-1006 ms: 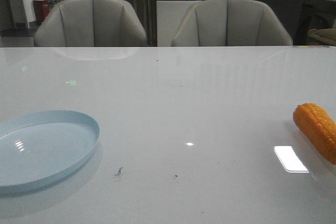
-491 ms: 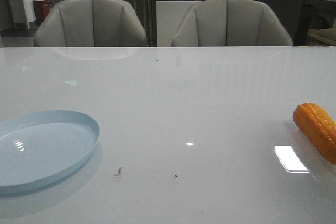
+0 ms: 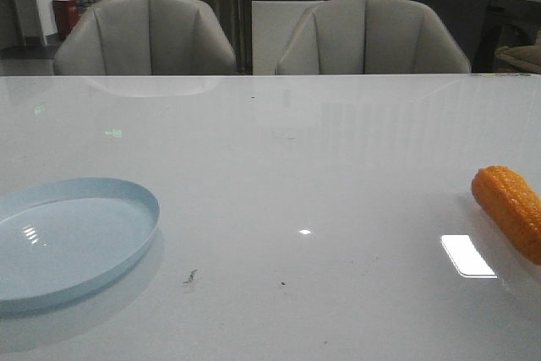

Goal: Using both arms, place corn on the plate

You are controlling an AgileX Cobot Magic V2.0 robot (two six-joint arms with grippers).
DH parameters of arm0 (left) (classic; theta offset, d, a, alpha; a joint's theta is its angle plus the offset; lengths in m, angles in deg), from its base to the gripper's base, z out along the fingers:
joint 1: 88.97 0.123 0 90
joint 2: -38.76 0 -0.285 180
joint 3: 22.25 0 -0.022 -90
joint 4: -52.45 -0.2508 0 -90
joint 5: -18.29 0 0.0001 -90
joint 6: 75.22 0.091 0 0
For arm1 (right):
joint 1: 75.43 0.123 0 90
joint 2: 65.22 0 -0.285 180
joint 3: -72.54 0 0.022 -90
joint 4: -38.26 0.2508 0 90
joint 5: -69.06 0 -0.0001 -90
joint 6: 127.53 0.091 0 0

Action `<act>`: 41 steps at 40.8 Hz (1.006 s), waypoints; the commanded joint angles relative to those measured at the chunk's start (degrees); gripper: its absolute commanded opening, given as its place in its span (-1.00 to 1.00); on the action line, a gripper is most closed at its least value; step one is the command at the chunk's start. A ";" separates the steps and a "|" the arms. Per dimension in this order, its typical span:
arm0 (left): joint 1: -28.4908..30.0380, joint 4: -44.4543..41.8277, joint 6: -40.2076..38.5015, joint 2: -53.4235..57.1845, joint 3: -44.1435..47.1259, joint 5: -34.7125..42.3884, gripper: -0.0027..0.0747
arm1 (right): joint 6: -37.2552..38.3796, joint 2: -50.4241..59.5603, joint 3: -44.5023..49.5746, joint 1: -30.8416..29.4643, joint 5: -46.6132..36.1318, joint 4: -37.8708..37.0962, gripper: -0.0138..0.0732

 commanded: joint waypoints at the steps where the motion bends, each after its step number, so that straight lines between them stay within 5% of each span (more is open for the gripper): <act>1: -0.49 -1.68 -0.49 -1.18 -3.28 2.44 0.32 | -0.42 0.15 -2.09 0.05 -3.46 0.36 0.44; 15: -0.49 -5.66 -0.27 -17.67 -17.37 -9.92 0.19 | -0.42 0.15 -2.09 0.05 -3.46 0.36 0.44; 25: -0.49 -5.01 7.44 -34.49 -31.00 -24.24 0.19 | -0.42 0.15 -2.09 0.05 -3.46 0.36 0.44; 41: -0.49 2.64 13.22 -54.61 -39.11 -30.08 0.19 | -0.42 0.15 -2.09 0.05 -3.46 0.36 0.44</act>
